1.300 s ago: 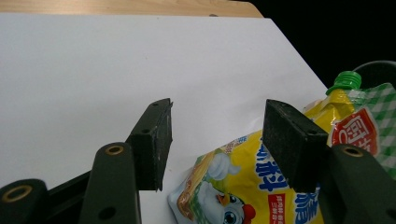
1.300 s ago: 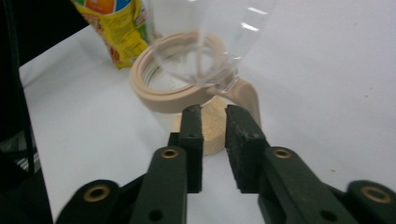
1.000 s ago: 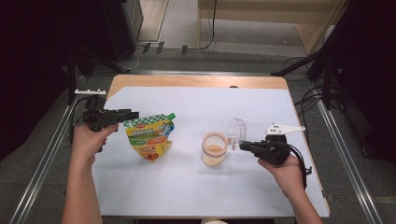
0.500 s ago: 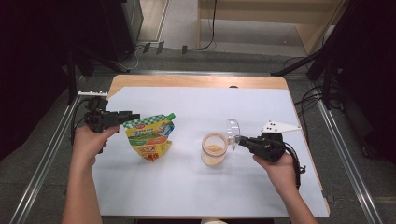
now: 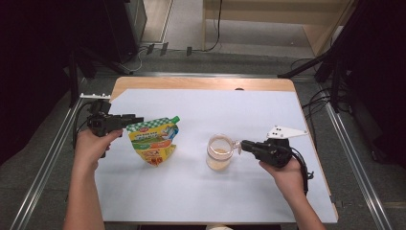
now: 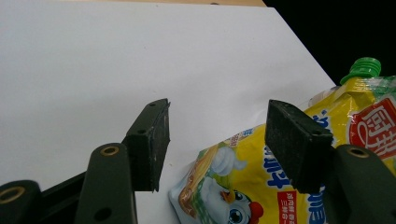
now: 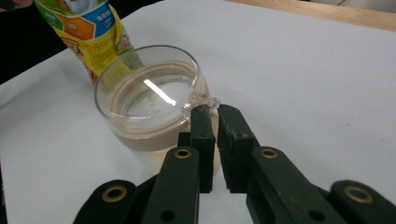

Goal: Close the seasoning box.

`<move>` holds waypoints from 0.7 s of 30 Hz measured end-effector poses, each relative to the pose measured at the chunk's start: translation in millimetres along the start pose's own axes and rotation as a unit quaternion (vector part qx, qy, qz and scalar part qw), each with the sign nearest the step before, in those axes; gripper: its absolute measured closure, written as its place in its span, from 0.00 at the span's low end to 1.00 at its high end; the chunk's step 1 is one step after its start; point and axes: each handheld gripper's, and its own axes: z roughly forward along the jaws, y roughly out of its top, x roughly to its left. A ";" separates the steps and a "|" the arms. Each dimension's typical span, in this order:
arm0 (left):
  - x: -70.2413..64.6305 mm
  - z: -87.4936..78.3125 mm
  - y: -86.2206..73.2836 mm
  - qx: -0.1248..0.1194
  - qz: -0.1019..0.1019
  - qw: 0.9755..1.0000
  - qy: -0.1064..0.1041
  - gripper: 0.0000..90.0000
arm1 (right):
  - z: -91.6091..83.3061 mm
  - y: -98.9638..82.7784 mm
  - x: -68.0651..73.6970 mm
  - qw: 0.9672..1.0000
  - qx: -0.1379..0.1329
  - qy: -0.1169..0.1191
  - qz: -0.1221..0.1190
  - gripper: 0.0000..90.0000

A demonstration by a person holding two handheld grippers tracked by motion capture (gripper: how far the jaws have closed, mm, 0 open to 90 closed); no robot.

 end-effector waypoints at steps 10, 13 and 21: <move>1.5 0.9 -0.9 -0.001 -0.003 1.000 0.000 0.45 | -11.1 -5.9 -20.3 0.999 0.002 -0.029 0.017 0.91; 1.9 1.0 -1.0 0.000 -0.003 1.000 0.000 0.45 | -14.3 -7.3 -25.2 0.999 -0.001 -0.036 0.020 0.89; 3.8 2.3 -1.9 0.003 -0.005 1.000 0.000 0.45 | -14.3 -17.4 -40.6 0.998 0.006 -0.058 0.025 0.79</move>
